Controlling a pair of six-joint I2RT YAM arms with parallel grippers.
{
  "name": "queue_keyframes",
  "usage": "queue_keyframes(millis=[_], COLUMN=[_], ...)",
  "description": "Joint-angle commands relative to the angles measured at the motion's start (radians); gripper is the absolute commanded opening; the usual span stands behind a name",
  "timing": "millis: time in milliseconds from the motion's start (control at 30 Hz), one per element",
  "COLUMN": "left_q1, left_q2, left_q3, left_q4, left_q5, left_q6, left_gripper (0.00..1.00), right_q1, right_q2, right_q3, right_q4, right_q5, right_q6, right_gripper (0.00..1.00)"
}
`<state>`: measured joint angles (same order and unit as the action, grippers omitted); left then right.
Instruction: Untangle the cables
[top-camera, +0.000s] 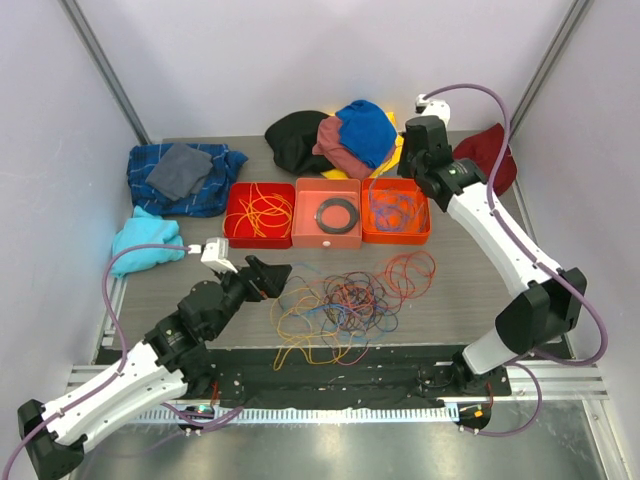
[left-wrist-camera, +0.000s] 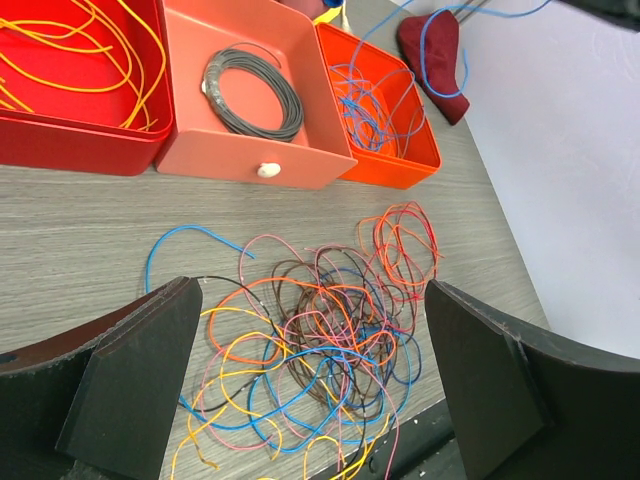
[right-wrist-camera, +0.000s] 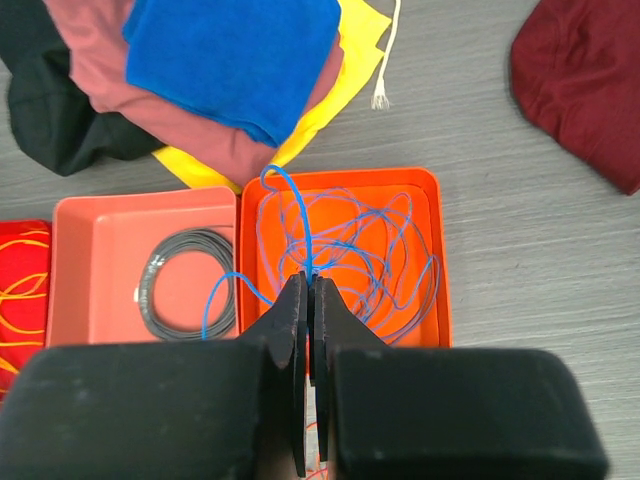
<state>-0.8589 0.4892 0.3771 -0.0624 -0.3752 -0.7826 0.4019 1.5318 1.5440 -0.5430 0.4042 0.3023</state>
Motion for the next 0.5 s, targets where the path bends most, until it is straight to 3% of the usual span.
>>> queue_keyframes(millis=[0, 367, 467], left_q1=[0.0, 0.0, 0.001], left_q2=[-0.011, 0.002, 0.006], left_q3=[-0.007, -0.006, -0.006], left_q4=[0.006, -0.007, -0.008], left_q5=[-0.024, -0.03, -0.033], left_q6=[-0.01, -0.017, -0.017], left_gripper=[1.0, 1.0, 1.0], right_q1=[-0.018, -0.057, -0.058], right_q2=[0.034, 0.195, 0.212], right_q3=[-0.044, -0.085, -0.097], right_q4=[0.087, 0.152, 0.152], right_q5=[-0.001, -0.013, -0.019], right_q6=[0.017, 0.023, 0.029], right_gripper=[0.01, 0.01, 0.24])
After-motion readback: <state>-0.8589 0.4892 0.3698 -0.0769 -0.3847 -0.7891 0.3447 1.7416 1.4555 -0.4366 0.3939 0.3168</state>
